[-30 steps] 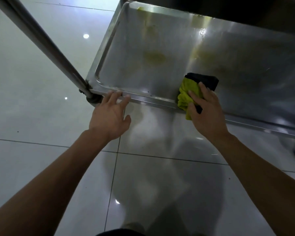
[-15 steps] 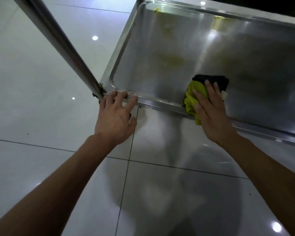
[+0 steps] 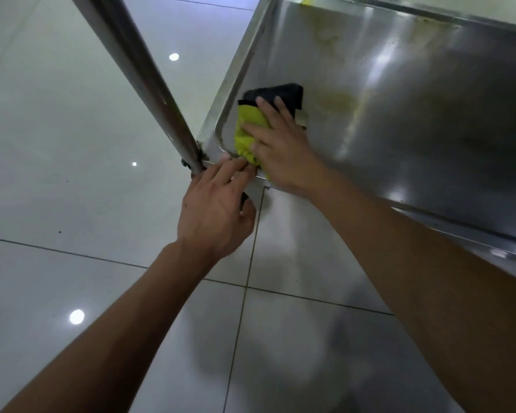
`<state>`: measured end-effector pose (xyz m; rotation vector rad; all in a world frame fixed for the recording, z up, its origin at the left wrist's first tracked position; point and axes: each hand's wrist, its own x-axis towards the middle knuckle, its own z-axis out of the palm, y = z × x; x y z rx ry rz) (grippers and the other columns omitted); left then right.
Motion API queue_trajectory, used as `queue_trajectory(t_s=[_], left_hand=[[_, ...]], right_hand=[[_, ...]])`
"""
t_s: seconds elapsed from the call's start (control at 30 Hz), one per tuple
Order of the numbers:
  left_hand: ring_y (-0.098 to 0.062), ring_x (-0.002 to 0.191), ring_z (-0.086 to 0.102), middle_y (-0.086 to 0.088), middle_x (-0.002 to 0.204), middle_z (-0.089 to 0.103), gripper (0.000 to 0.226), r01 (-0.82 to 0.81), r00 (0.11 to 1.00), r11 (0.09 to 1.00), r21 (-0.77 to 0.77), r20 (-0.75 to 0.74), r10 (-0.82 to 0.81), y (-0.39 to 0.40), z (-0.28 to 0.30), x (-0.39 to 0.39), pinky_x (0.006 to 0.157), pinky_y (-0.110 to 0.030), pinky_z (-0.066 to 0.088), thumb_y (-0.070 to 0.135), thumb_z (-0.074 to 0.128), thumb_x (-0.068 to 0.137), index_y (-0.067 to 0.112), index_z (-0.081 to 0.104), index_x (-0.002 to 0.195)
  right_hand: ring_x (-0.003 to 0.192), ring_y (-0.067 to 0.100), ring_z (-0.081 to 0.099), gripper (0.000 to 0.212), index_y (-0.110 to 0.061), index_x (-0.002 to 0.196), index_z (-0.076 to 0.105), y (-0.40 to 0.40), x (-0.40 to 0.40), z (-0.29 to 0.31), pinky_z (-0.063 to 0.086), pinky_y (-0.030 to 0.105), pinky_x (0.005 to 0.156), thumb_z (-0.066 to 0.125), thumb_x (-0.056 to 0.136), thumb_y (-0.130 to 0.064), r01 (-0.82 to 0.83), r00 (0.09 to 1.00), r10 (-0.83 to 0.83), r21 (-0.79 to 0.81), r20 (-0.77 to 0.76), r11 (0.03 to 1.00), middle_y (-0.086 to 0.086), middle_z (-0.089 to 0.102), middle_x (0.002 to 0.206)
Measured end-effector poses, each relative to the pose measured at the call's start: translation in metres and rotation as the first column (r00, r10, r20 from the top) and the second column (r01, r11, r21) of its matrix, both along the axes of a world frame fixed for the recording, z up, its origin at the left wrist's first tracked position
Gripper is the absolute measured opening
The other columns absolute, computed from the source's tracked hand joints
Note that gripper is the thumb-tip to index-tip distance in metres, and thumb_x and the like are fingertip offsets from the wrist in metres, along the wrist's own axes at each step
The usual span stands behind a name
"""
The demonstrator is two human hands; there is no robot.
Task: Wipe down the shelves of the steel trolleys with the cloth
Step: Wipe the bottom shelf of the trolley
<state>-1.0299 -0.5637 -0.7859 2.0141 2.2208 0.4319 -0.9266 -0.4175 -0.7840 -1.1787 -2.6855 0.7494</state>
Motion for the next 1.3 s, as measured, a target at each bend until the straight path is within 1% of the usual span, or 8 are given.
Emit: queue_trajectory(t_s=[0.1,0.2,0.6,0.77,0.9,1.07,1.13,1.3], left_hand=[[-0.025,0.114,0.055,-0.006,0.135,0.054,0.057,-0.011,1.0,1.0,-0.013,-0.006,0.011,-0.001,0.0,0.0,0.087,-0.038,0.05,0.021,0.063,0.079,0.015,0.059,0.135],[-0.023,0.109,0.054,-0.005,0.133,0.052,0.058,-0.006,1.0,1.0,-0.009,-0.012,0.006,-0.002,-0.003,0.002,0.083,-0.037,0.05,0.023,0.061,0.079,0.016,0.058,0.136],[-0.031,0.132,0.043,-0.008,0.141,0.046,0.054,-0.072,0.988,0.989,-0.132,-0.149,0.052,0.001,0.005,0.011,0.098,-0.054,0.043,0.03,0.061,0.088,0.015,0.05,0.139],[-0.029,0.128,0.045,-0.007,0.132,0.052,0.044,-0.154,0.98,0.979,-0.135,-0.145,0.134,0.016,0.017,0.027,0.108,-0.053,0.032,0.042,0.053,0.091,0.017,0.06,0.126],[-0.03,0.134,0.041,-0.006,0.139,0.052,0.043,0.038,0.997,0.996,-0.086,-0.07,-0.044,0.041,0.032,0.065,0.109,-0.056,0.033,0.046,0.053,0.091,0.023,0.061,0.126],[-0.027,0.127,0.046,-0.002,0.134,0.054,0.031,0.243,0.968,0.966,-0.086,-0.045,-0.247,0.076,0.032,0.131,0.099,-0.046,0.039,0.044,0.057,0.089,0.027,0.066,0.114],[-0.028,0.123,0.048,-0.002,0.13,0.056,0.025,0.264,0.961,0.961,-0.082,-0.057,-0.27,0.083,0.025,0.148,0.093,-0.047,0.041,0.042,0.06,0.089,0.028,0.068,0.107],[-0.035,0.119,0.052,-0.007,0.127,0.06,0.033,0.241,0.969,0.966,-0.096,-0.036,-0.245,0.088,0.008,0.164,0.083,-0.052,0.049,0.04,0.062,0.088,0.023,0.071,0.114]], right_hand=[[0.152,0.019,-0.001,0.043,-0.031,0.141,0.052,0.015,-0.03,0.002,0.008,0.046,0.122,0.046,0.099,-0.023,-0.015,0.996,0.006,-0.107,-0.085,0.994,-0.005,0.013,0.165],[0.152,0.02,0.002,0.04,-0.031,0.138,0.055,0.015,-0.039,-0.006,0.011,0.048,0.121,0.047,0.099,-0.025,-0.016,0.991,0.007,-0.064,-0.136,0.998,-0.005,0.018,0.164],[0.151,0.023,0.013,0.036,-0.029,0.133,0.06,0.016,-0.006,-0.013,0.026,0.05,0.116,0.043,0.102,-0.032,-0.033,0.988,0.042,0.058,-0.151,0.998,-0.002,0.026,0.161],[0.151,0.022,0.014,0.037,-0.03,0.134,0.059,0.021,0.059,-0.013,0.031,0.047,0.113,0.043,0.101,-0.03,0.131,0.986,-0.119,0.097,-0.118,0.987,-0.004,0.024,0.162],[0.152,0.02,0.01,0.038,-0.03,0.138,0.056,0.021,0.134,-0.009,0.026,0.048,0.117,0.044,0.103,-0.03,0.223,0.97,-0.213,0.081,-0.115,0.972,-0.006,0.02,0.163],[0.152,0.022,0.009,0.037,-0.026,0.138,0.057,0.017,0.221,-0.005,0.02,0.046,0.119,0.044,0.104,-0.029,0.365,0.928,-0.357,0.065,-0.109,0.929,-0.005,0.02,0.163],[0.152,0.023,0.01,0.036,-0.025,0.137,0.058,0.015,0.252,-0.006,0.02,0.045,0.119,0.044,0.104,-0.026,0.41,0.91,-0.401,0.073,-0.108,0.909,-0.004,0.021,0.163],[0.152,0.022,0.006,0.036,-0.023,0.138,0.056,0.009,0.322,-0.01,0.01,0.037,0.12,0.043,0.104,-0.022,0.538,0.838,-0.528,0.052,-0.137,0.841,-0.003,0.017,0.164]])
